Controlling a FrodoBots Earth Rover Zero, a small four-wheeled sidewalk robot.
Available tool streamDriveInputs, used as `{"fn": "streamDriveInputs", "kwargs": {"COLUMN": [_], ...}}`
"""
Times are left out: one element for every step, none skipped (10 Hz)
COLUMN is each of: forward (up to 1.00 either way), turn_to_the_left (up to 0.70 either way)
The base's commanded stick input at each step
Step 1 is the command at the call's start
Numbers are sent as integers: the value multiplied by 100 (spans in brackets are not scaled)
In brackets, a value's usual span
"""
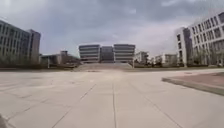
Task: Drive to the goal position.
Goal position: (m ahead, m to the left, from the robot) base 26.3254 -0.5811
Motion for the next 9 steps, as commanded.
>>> {"fn": "streamDriveInputs", "kwargs": {"forward": [70,70,70,70,70,70,70,70,70], "turn_to_the_left": [0,0,0,0,0,0,0,0,0]}}
